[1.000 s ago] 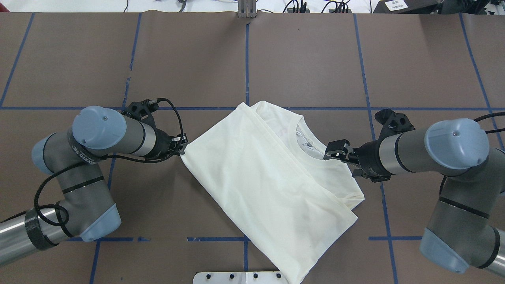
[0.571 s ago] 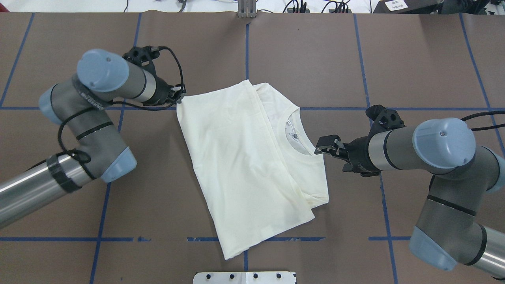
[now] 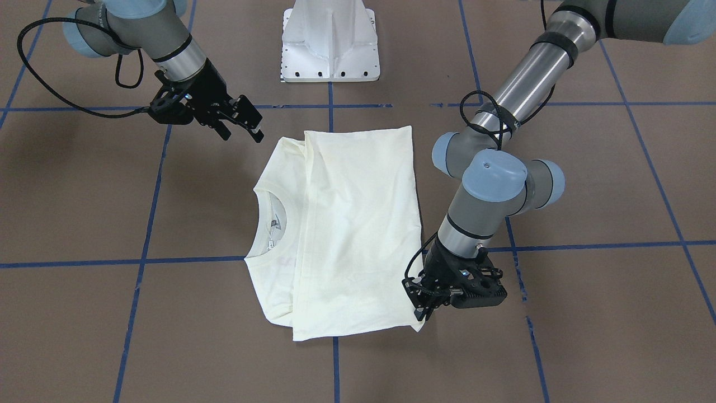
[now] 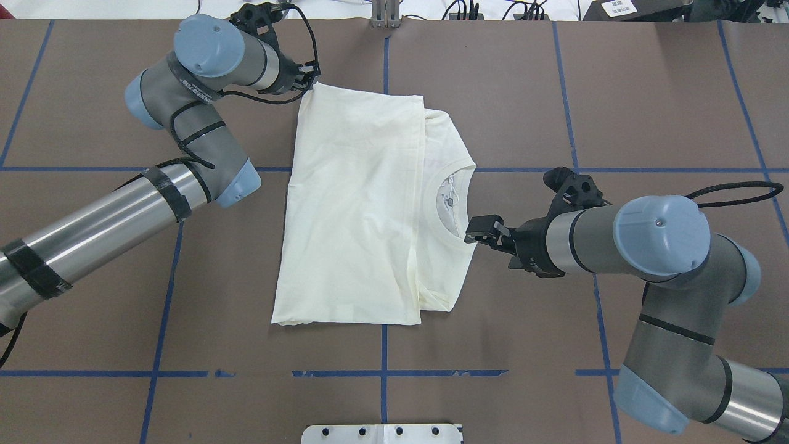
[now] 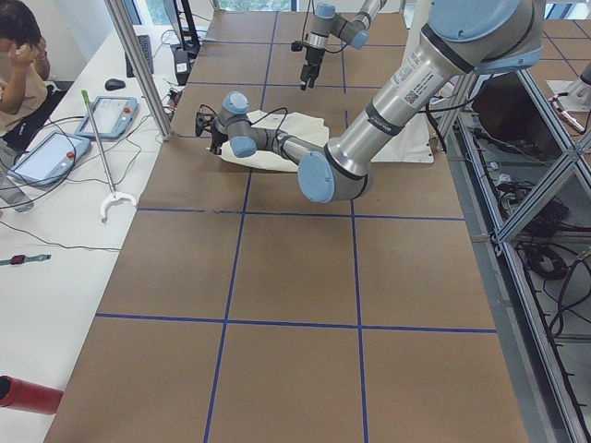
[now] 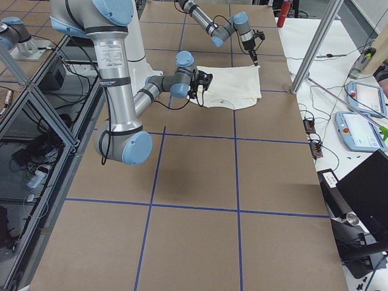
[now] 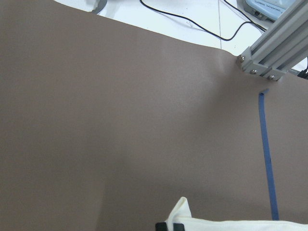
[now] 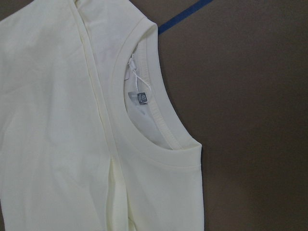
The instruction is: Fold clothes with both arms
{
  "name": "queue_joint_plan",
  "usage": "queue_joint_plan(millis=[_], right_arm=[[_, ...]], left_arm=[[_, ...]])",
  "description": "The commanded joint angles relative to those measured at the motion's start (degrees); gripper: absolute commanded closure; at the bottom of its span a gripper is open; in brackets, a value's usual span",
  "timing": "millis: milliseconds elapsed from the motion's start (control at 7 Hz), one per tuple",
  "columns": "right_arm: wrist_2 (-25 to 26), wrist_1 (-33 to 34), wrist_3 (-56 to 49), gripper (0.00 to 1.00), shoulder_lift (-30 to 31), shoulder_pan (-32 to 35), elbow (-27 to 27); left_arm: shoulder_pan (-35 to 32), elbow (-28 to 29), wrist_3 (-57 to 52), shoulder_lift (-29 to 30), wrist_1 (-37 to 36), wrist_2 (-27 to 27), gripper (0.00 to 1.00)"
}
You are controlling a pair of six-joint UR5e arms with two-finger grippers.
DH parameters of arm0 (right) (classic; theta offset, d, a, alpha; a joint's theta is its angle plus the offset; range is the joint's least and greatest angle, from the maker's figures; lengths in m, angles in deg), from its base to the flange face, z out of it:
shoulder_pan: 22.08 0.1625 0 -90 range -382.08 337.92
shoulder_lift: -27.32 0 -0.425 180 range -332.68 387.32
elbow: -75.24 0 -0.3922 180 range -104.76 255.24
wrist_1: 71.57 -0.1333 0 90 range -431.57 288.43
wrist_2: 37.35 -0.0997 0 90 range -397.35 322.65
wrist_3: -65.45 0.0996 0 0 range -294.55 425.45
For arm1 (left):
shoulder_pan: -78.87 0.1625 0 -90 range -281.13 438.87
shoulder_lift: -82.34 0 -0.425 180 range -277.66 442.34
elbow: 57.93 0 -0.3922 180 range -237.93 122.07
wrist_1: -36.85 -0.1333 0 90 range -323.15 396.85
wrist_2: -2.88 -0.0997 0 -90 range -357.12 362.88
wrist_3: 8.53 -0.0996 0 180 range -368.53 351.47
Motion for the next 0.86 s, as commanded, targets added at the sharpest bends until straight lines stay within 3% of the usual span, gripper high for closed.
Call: queue_joint_plan(millis=[0, 286, 429, 714], right_arm=[[1.93, 0.32, 4.86, 0.00, -5.23, -2.15, -3.17], [8.82, 0.41, 10.94, 0.00, -9.30, -8.01, -7.76], [13.66, 3.02, 13.76, 0.00, -10.09, -11.18, -7.77], [16.76, 10.23, 13.96, 0.01, -13.60, -13.40, -8.29]], left_arm=[[-0.14, -11.83, -0.04, -7.98, -0.11, 0.26, 0.49], [-0.14, -14.18, -0.04, -9.88, -0.46, 0.26, 0.49], [-0.14, -14.18, -0.13, -9.96, -0.46, 0.26, 0.49], [-0.05, -14.27, 0.13, -9.96, -0.37, 0.26, 0.49]])
